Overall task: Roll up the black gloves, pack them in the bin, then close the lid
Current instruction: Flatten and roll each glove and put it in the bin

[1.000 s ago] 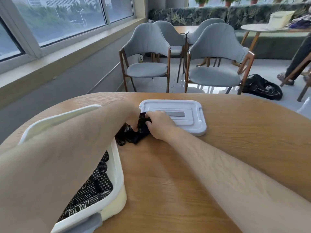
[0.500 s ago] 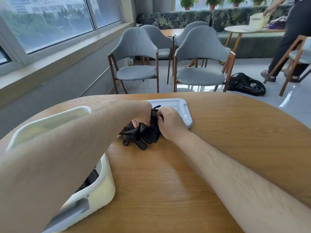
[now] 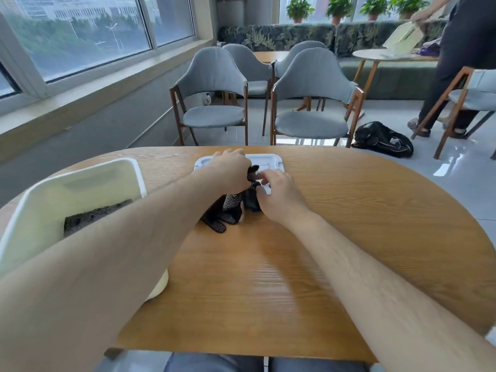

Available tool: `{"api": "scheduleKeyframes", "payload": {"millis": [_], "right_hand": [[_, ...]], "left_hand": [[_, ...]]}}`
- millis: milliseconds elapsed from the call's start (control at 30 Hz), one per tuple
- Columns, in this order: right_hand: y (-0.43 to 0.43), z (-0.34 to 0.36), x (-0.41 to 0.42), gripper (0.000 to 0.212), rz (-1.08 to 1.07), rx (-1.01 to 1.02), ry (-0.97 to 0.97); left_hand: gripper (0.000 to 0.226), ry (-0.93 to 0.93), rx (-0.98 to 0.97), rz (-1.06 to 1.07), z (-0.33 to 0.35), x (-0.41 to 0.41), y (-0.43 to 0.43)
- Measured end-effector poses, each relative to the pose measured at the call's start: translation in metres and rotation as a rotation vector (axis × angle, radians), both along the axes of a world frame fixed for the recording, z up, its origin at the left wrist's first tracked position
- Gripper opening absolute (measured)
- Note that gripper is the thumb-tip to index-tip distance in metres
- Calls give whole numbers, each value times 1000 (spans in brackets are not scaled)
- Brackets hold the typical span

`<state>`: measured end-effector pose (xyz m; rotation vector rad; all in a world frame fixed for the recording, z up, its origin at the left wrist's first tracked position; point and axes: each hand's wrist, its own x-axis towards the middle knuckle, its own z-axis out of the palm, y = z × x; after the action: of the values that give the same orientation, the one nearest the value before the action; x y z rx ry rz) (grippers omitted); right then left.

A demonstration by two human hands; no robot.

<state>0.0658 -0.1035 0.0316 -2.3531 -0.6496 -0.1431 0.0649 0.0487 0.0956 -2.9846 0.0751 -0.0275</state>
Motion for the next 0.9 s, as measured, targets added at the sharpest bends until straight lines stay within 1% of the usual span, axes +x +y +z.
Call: {"api": "scheduleKeyframes", "payload": {"millis": [100, 133, 200, 233, 300, 400, 433, 533, 567, 633, 700, 767, 900], "right_hand": [[-11, 13, -2, 41, 94, 160, 80], [-17, 15, -1, 40, 103, 198, 87], [-32, 19, -2, 27, 113, 229, 128], [-39, 19, -3, 19, 119, 230, 144], [-54, 18, -5, 11, 102, 228, 158], [-75, 15, -9, 6, 58, 212, 152], [-83, 15, -11, 4, 37, 223, 170], [-102, 12, -15, 4, -44, 332, 258], [-106, 11, -15, 5, -72, 360, 279], [-116, 9, -17, 5, -122, 378, 307], [-123, 8, -20, 6, -142, 386, 326], [-128, 6, -22, 6, -167, 401, 334], [-133, 2, -23, 7, -243, 417, 337]], "left_hand": [[24, -86, -143, -71, 6, -12, -16], [19, -103, -202, -83, 7, -16, -21], [7, -155, -319, -82, 7, -24, -29], [6, -166, -357, -72, 7, -27, -33], [15, -143, -437, -63, 3, -34, -42], [36, -92, -575, -59, -7, -45, -53], [39, -70, -600, -63, -10, -48, -57], [48, 14, -723, -24, -19, -55, -63], [48, 42, -793, -6, -23, -57, -64], [35, 126, -978, 32, -33, -59, -65], [24, 238, -1203, 90, -46, -63, -66], [25, 293, -1354, 154, -59, -66, -68], [33, 327, -1685, 293, -71, -71, -72]]}}
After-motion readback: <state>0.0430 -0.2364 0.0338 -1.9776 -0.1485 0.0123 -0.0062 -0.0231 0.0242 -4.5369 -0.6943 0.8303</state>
